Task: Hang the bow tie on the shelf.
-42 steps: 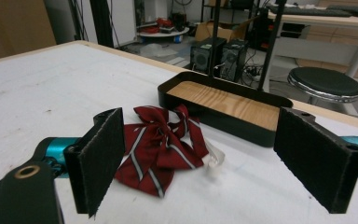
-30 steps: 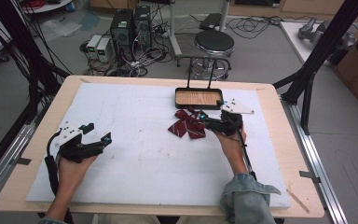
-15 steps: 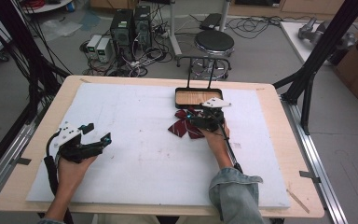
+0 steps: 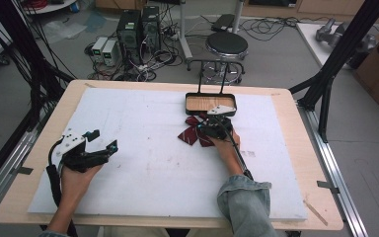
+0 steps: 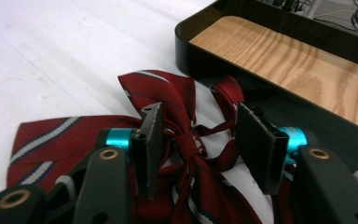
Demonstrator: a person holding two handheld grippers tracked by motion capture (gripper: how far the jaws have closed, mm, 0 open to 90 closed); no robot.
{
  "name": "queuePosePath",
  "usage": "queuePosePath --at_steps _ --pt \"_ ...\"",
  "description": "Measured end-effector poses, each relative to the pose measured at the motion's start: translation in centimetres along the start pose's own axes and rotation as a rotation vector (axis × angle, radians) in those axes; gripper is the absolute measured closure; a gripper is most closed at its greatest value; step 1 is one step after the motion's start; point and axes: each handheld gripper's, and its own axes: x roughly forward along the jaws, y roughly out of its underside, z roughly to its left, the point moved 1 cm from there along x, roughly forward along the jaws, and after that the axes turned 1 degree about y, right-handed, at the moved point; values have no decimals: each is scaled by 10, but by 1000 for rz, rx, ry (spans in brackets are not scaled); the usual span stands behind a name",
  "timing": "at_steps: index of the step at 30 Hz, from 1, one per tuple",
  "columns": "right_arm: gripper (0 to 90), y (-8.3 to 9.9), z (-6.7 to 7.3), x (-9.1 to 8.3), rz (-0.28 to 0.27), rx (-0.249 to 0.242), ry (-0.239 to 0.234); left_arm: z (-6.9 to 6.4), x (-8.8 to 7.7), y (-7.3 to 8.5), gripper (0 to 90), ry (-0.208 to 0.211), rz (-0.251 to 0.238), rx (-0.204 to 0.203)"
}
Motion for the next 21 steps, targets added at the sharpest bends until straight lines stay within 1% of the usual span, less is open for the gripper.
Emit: queuePosePath --at_steps 3,7,8,9,10,13,14,15,18,21 --pt "553 0 1 1 5 -14 -7 0 0 0 204 -1 1 -1" --pt "579 -1 3 6 60 -35 -8 0 1 0 205 2 1 -4" --pt "583 -2 3 8 72 -46 0 0 1 0 205 -1 1 -2" --pt "590 -2 4 8 84 -45 2 0 0 0 204 -1 1 -3" --pt "600 -2 4 9 85 -49 3 0 0 0 205 -2 -1 -5" --pt "644 -2 3 9 91 -48 -11 0 0 0 205 -1 -4 -7" --pt "660 -2 3 9 94 -45 -18 0 0 0 205 0 2 1" --pt "660 -2 3 9 94 -45 -18 0 0 0 205 0 2 1" --pt "726 -2 3 9 99 -29 -33 0 0 0 204 -1 1 -1" --pt "741 -2 3 9 99 -24 -35 0 0 1 205 -1 3 -2"
